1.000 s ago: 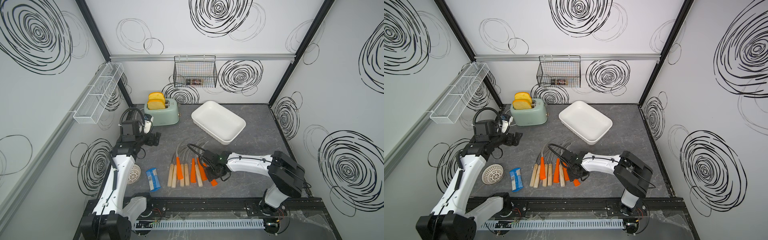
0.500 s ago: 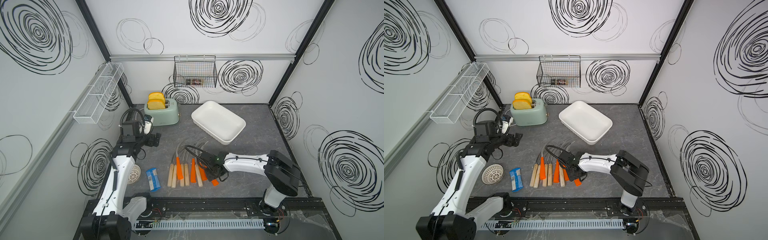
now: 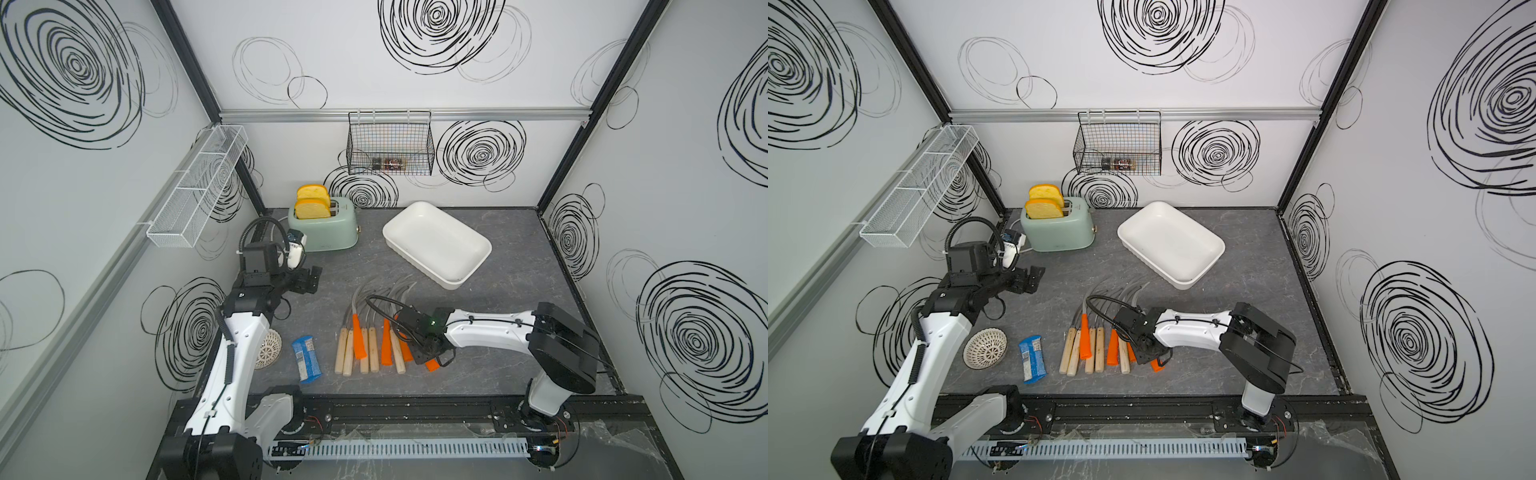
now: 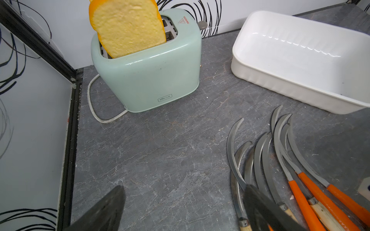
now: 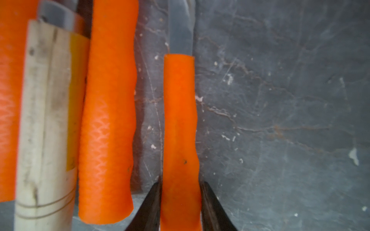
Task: Put small sickles into storage boxes
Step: Pick up the sickle at the center of the board.
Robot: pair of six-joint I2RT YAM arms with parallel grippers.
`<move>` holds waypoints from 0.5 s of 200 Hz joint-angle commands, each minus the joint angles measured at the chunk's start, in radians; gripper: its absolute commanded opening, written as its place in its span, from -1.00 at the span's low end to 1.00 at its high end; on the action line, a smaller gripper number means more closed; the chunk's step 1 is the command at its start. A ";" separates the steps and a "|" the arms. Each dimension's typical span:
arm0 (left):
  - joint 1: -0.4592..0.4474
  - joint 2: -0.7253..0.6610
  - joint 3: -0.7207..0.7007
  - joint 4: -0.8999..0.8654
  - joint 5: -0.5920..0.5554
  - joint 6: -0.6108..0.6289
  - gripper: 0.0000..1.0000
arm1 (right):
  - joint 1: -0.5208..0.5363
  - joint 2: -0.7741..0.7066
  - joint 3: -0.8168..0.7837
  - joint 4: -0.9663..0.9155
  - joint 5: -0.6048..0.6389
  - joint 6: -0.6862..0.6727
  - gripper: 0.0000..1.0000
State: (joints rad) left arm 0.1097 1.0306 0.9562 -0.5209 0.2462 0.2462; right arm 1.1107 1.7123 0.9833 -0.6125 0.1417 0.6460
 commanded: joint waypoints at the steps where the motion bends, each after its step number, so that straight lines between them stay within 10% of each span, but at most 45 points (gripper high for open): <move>1: 0.010 -0.014 -0.002 0.036 0.008 -0.001 0.92 | 0.005 -0.007 -0.032 -0.031 0.043 -0.005 -0.32; 100: 0.010 -0.009 0.010 0.039 0.004 -0.014 0.93 | 0.003 -0.056 -0.033 -0.026 0.079 -0.036 -0.72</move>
State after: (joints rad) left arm 0.1097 1.0302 0.9562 -0.5209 0.2459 0.2382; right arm 1.1114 1.6955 0.9653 -0.6083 0.1776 0.6205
